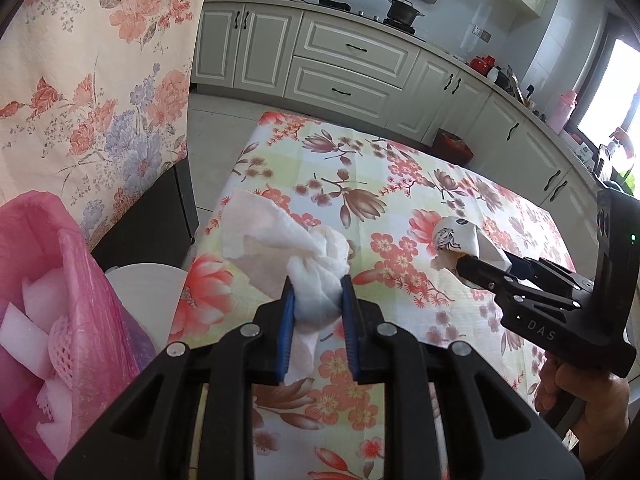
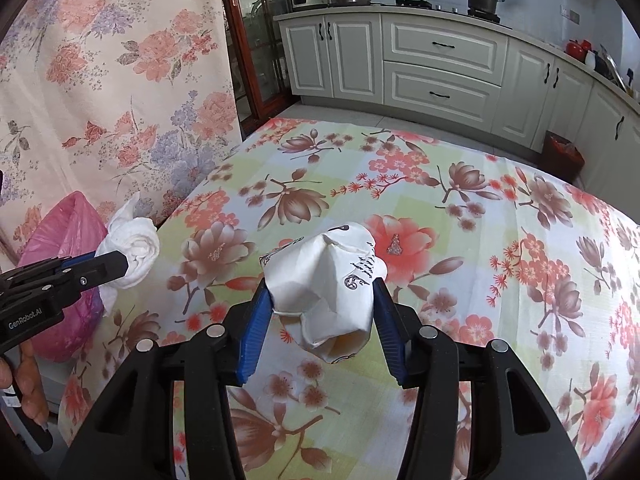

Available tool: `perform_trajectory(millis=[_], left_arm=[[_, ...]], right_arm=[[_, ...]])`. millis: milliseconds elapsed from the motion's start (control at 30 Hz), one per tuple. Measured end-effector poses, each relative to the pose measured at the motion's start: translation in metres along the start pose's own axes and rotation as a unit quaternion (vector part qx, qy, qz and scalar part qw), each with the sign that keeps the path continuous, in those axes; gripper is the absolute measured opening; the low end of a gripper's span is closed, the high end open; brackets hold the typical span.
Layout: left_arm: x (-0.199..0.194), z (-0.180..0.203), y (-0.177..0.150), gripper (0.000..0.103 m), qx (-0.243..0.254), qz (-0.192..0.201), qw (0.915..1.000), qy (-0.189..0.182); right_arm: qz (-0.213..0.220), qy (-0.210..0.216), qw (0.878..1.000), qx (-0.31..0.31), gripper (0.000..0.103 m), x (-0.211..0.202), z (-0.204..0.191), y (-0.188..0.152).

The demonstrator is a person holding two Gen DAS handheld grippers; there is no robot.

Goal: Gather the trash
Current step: 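Carry the tissue and paper cup in both grippers over the pink bin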

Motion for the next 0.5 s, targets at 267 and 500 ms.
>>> perform_trajectory(millis=[267,500], left_arm=[[-0.03,0.006,0.002,0.021,0.006,0.024,0.9997,-0.005],[-0.061,0.002,0.005,0.021,0.006,0.049,0.9988,-0.005]], right_arm=[[0.022,0.006,1.0,-0.007,0.048,-0.029,-0.013,0.001],[0.039,0.011,0.999,-0.016,0.048,-0.051,-0.025,0.005]])
Point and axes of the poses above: each gripper's, at about its wrist camera, not at the fingertips, and x roughly the way its jaws point, z to its right, y to its top, the point moved 7 cm from there along x, roughly the way its jaws point
